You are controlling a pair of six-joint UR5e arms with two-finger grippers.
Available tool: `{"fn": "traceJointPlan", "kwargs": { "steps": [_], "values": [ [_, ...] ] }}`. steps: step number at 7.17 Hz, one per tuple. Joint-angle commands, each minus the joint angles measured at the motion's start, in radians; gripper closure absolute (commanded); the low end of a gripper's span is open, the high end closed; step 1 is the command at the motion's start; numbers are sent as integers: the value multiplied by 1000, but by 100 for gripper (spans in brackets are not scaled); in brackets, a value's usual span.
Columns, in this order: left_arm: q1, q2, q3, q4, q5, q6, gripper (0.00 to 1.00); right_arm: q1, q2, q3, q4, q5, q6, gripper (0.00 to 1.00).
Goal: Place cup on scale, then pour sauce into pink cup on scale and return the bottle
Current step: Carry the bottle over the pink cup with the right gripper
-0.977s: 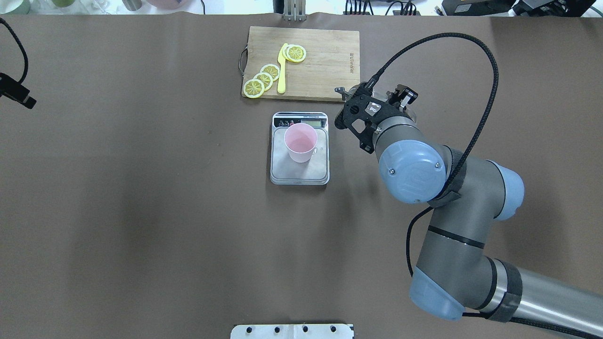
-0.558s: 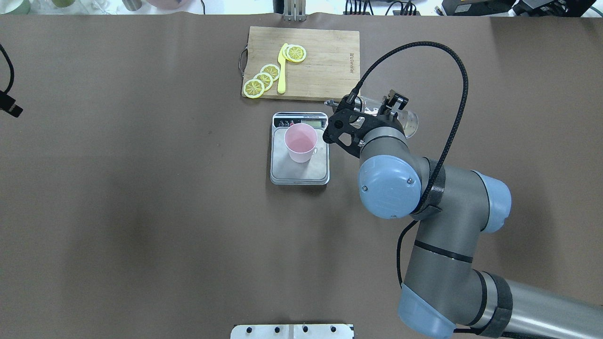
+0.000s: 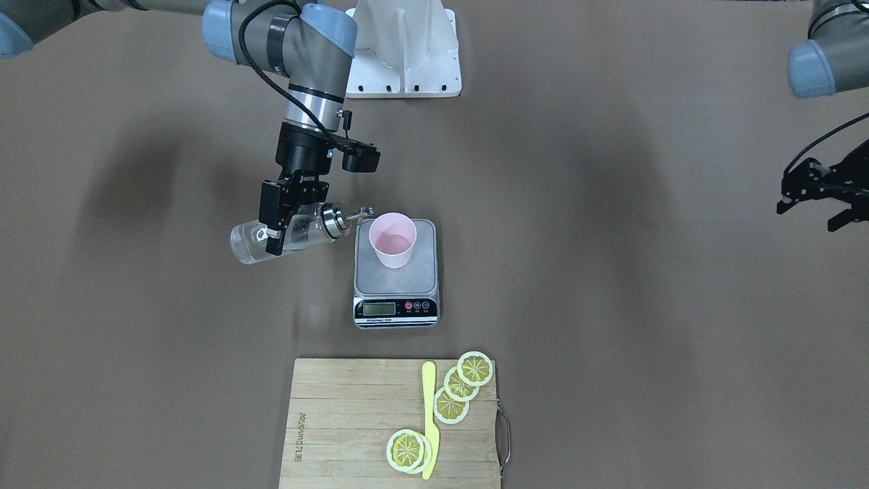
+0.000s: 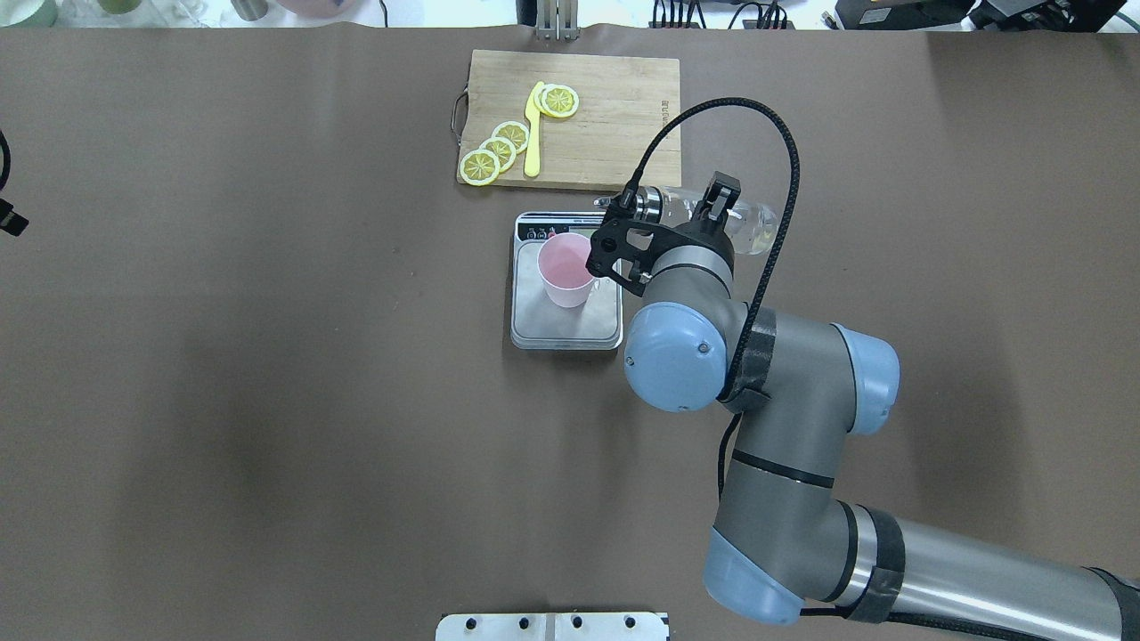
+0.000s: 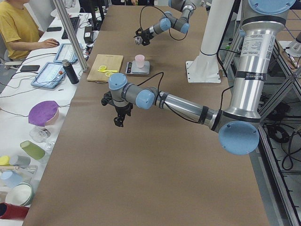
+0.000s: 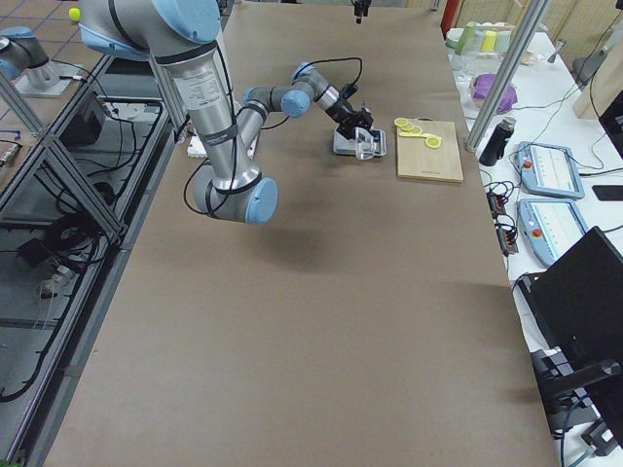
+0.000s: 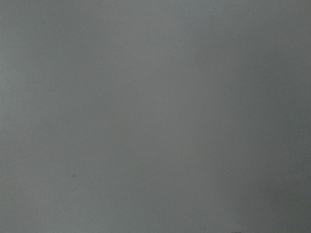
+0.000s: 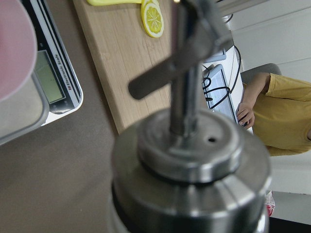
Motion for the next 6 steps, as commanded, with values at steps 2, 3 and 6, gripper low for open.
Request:
{"fn": "traceJointPlan", "kwargs": {
  "steps": [2, 3, 6],
  "values": [
    [-3, 4, 2, -7, 0, 0, 16, 0, 32, -61, -15, -26, -29, 78],
    [-5, 4, 3, -7, 0, -1, 16, 0, 35, -61, -34, -28, -40, 79],
    [-7, 10, 3, -7, -26, 0, 16, 0, 35, -61, -132, -86, -41, 79]
  ]
}}
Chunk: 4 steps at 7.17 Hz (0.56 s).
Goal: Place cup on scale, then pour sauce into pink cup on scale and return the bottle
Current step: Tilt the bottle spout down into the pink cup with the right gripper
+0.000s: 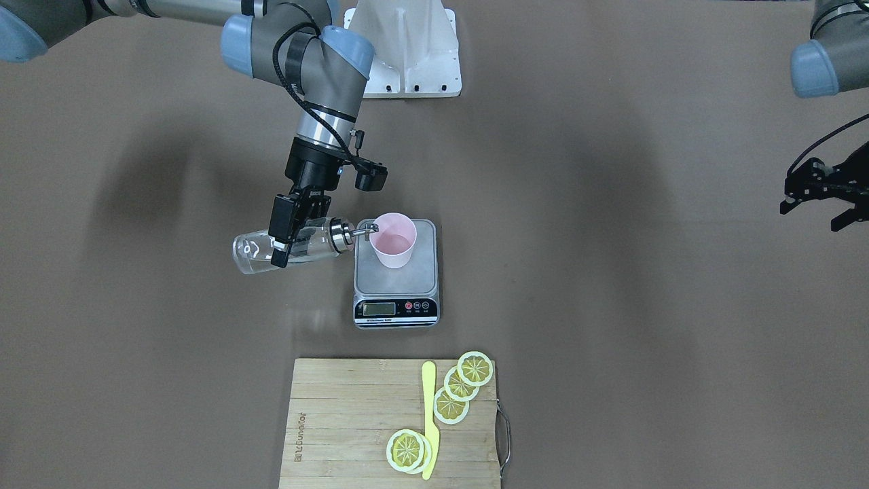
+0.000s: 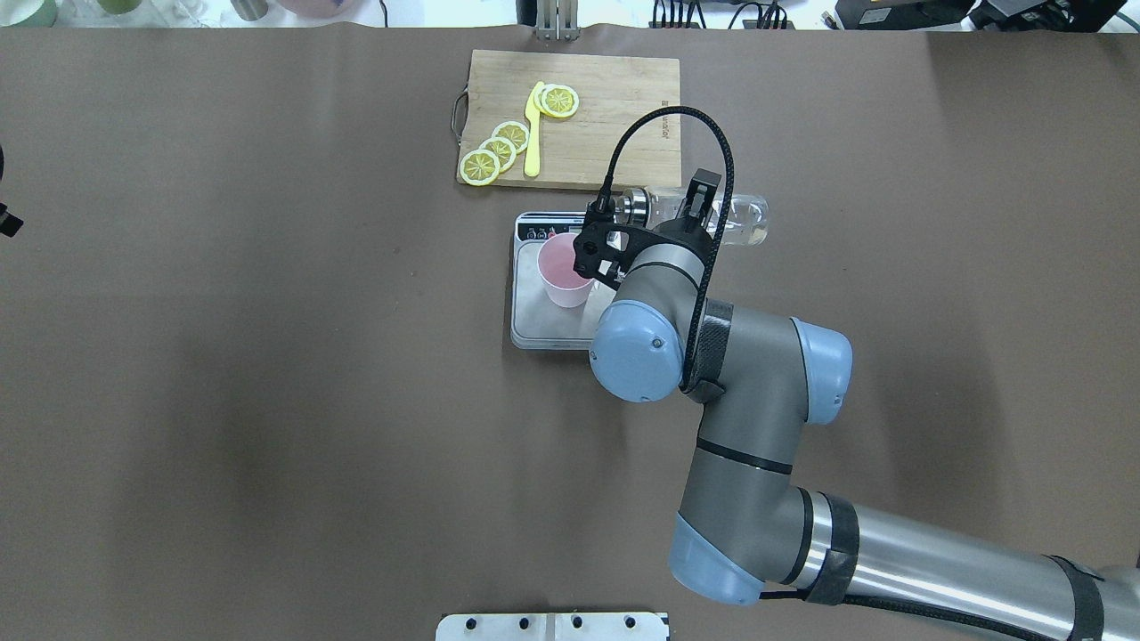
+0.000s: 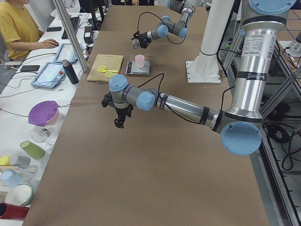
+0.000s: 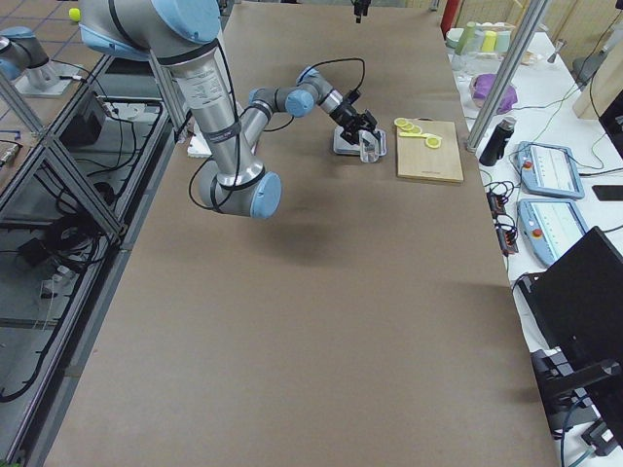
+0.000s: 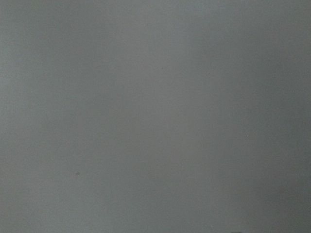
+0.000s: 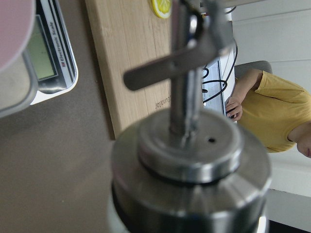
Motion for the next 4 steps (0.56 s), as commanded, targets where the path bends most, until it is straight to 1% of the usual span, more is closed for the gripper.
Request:
{"fn": "traceJointPlan", "kwargs": {
  "steps": [1, 2, 3, 4],
  "values": [
    [-6, 7, 0, 0, -16, 0, 16, 0, 1, 6, -60, -32, 1, 79],
    [-10, 9, -1, 0, -19, -1, 16, 0, 9, 6, -100, -61, 1, 79],
    [-12, 9, -2, 0, -47, -1, 16, 0, 23, 3, -114, -67, 2, 79],
    [-13, 9, 0, 1, -47, -1, 16, -2, 41, 0, -134, -67, 2, 79]
  ]
}}
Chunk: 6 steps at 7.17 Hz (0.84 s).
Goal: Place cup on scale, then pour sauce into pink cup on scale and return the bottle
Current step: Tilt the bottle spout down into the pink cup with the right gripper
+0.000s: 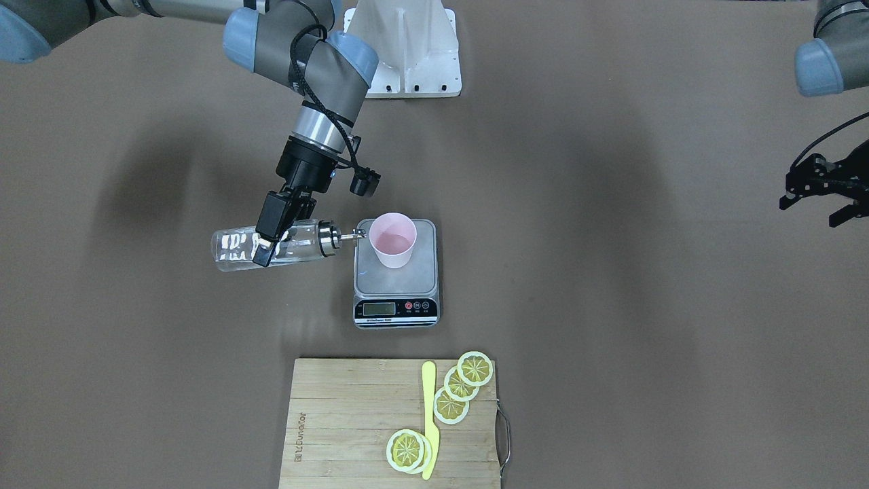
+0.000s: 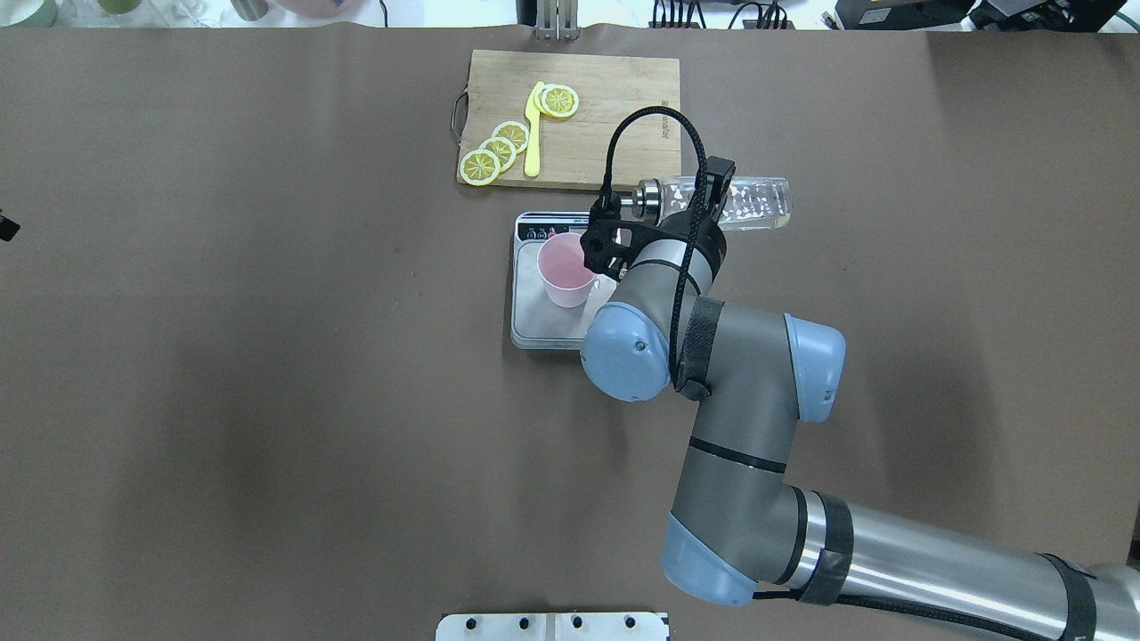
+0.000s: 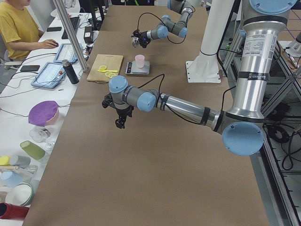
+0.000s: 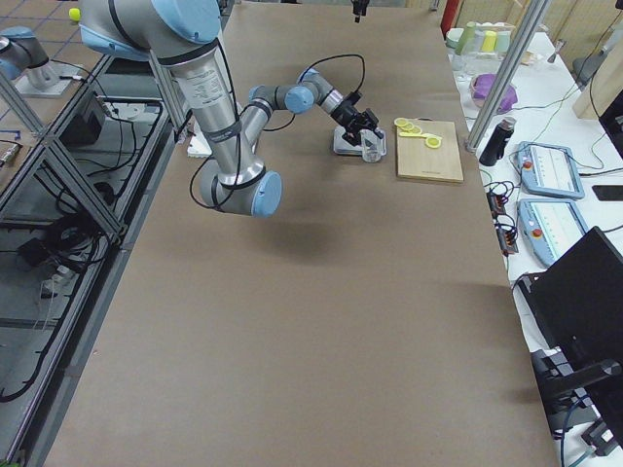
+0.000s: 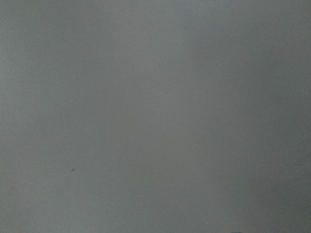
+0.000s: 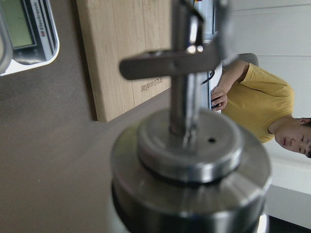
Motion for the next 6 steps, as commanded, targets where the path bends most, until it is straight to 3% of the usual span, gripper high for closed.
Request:
{"fn": "traceJointPlan", "kwargs": {
  "steps": [1, 6],
  "values": [
    [-2, 1, 1, 1, -10, 0, 16, -6, 26, -2, -43, -8, 1, 79],
    [-12, 14, 6, 0, -13, 0, 16, -36, 35, 1, -118, -75, 4, 81]
  ]
}}
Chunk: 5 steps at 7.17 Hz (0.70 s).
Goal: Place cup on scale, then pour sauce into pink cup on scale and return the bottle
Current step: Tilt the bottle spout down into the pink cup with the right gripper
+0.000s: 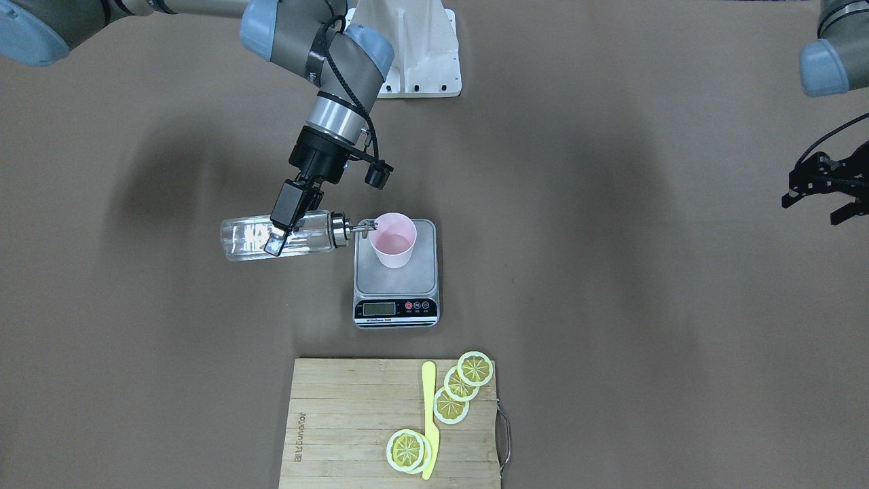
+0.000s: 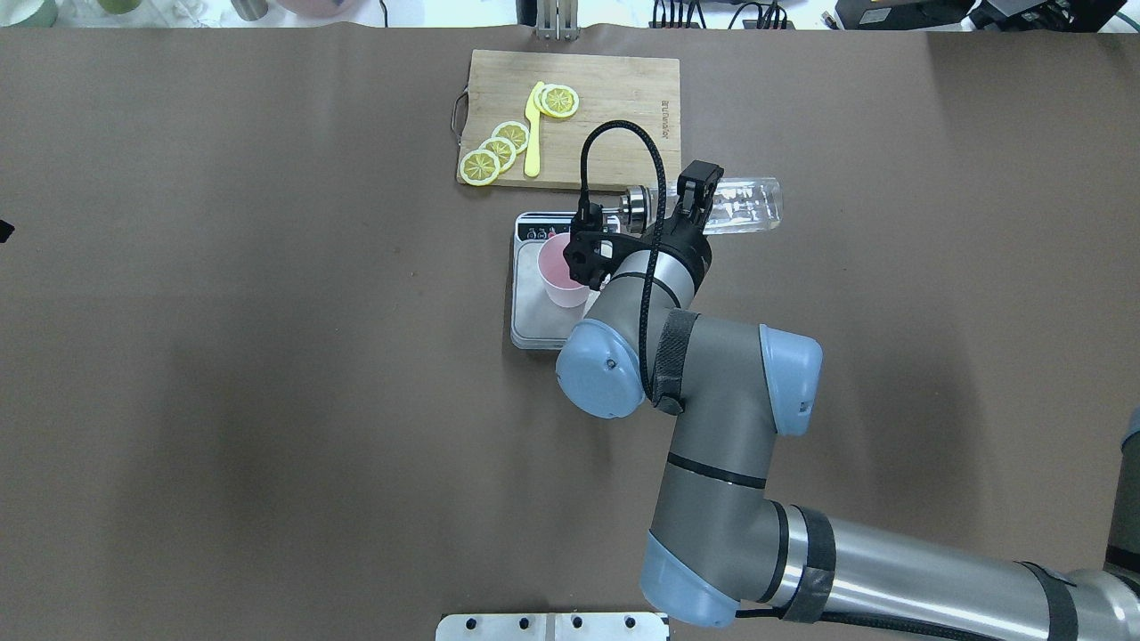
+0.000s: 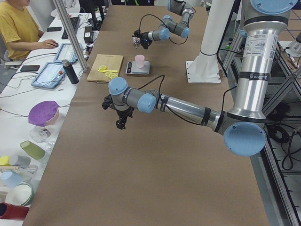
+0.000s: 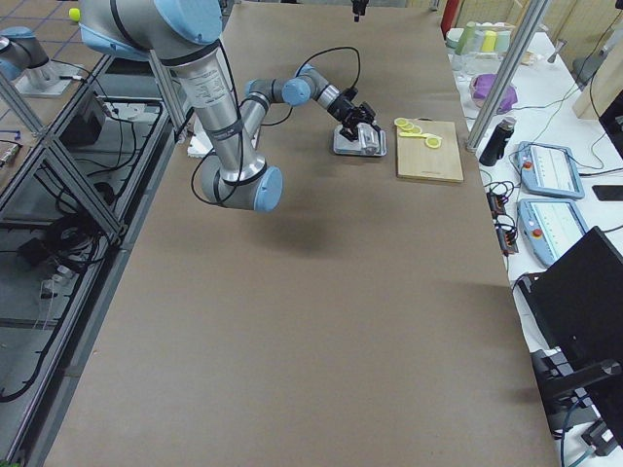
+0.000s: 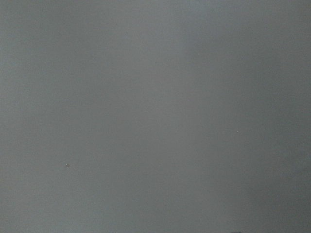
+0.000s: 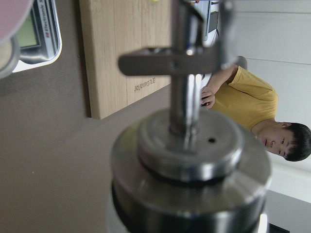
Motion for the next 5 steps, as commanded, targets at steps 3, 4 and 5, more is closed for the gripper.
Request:
{"fn": "traceJointPlan", "kwargs": {
  "steps": [3, 4, 5],
  "values": [
    [-3, 4, 2, -1, -27, -1, 16, -14, -6, -2, -29, -45, 3, 82],
    [-7, 4, 2, 1, -27, -1, 16, -16, 2, -2, -64, -53, 4, 83],
    [-9, 4, 3, 1, -27, -1, 16, -16, 2, -2, -69, -55, 7, 83]
  ]
}}
